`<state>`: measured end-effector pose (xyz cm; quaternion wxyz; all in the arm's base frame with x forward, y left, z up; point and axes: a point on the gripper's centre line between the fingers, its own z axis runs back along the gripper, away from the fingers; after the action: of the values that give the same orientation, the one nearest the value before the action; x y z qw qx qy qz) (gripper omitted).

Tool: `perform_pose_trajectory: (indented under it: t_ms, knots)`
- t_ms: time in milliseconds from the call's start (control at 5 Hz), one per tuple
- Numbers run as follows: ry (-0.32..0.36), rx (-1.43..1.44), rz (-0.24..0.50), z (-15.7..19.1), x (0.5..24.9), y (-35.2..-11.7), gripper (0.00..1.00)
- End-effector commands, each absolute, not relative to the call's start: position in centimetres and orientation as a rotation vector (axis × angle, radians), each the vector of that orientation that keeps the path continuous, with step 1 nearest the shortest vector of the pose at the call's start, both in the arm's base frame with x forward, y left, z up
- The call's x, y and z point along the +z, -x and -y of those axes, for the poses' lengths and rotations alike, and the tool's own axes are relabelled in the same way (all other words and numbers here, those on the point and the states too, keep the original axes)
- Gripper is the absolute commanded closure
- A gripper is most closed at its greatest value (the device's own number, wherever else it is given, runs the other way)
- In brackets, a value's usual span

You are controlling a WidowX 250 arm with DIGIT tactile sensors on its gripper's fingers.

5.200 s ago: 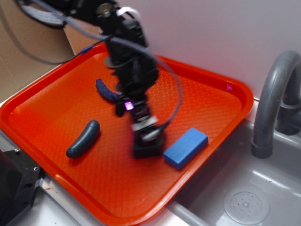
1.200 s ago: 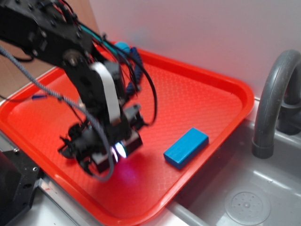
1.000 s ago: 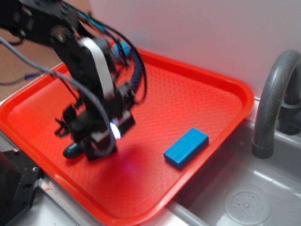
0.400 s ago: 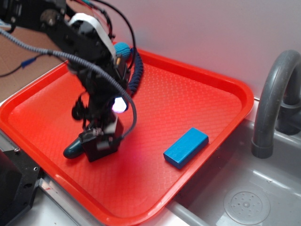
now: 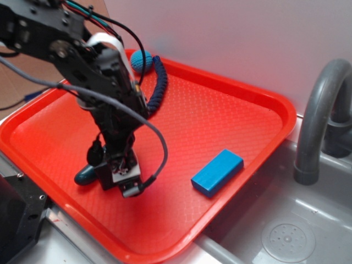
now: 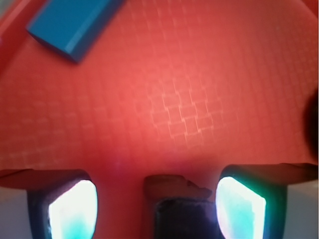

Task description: Grab the black box.

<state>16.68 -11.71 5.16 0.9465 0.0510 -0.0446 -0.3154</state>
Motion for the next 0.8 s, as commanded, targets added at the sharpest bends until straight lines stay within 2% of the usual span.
perform_pose_trajectory:
  t_ms: [0, 200, 400, 600]
  knots:
    - [-0.115, -0.627, 0.000, 11.8, 3.1, -14.9, 0.00]
    - [-0.061, -0.661, -0.001, 11.7, 3.5, -14.3, 1.00]
    - [0.015, -0.718, 0.031, 11.2, 5.0, -14.2, 1.00]
    - [0.084, -0.813, 0.130, 10.9, 8.7, -16.0, 1.00]
